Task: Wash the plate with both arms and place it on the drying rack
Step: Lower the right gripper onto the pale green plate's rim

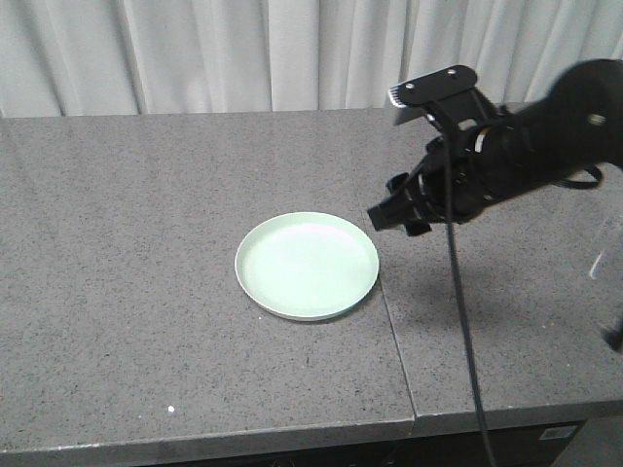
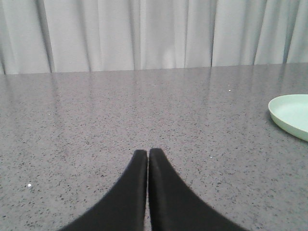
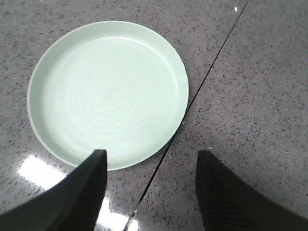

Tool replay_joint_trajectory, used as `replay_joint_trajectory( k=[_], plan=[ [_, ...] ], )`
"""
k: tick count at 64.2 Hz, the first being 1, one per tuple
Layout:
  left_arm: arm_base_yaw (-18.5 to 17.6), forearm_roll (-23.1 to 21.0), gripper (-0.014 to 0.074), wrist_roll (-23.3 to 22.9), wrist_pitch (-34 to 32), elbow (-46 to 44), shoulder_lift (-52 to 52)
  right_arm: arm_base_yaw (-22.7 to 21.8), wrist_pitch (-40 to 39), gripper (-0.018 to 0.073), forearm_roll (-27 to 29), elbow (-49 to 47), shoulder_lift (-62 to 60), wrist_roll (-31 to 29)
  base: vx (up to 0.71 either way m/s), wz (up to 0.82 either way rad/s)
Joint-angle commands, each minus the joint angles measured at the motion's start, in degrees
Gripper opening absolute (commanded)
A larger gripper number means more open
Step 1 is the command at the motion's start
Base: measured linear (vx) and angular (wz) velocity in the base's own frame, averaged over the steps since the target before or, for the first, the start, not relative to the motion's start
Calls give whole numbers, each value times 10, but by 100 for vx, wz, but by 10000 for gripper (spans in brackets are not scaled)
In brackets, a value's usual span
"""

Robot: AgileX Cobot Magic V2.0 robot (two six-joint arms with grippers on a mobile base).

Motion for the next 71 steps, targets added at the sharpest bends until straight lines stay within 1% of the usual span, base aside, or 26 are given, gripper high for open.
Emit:
replay_joint_trajectory(
  k=[1,4,9,22,27,35,45,64,71],
  plan=[
    [0,0,-2,-7,-42,9,-9,0,4,411,-24,-70,35,63,0,0],
    [0,0,-2,-7,-42,9,-9,0,15,411,-28,-95,57,86,0,0],
    [0,0,-2,-7,-42,9,-9,0,40,411,-33,-131,95,105,0,0],
    [0,0,-2,-7,-42,9,-9,-2,115,411,-38,-212,182,108,0,0],
    [0,0,-2,-7,-42,9,-9,-2,133,411,-38,-230,208,108,0,0],
    [0,0,-2,-7,-42,9,-9,-2,157,411,-41,-258,242,126,0,0],
    [0,0,-2,-7,-42,9,-9,-2,168,411,-50,-282,272,140,0,0],
    [0,0,-2,-7,-42,9,-9,-2,161,409,-51,-282,295,151,0,0],
    [0,0,-2,-7,-42,9,-9,-2,163,388,-51,-282,301,152,0,0]
  ],
)
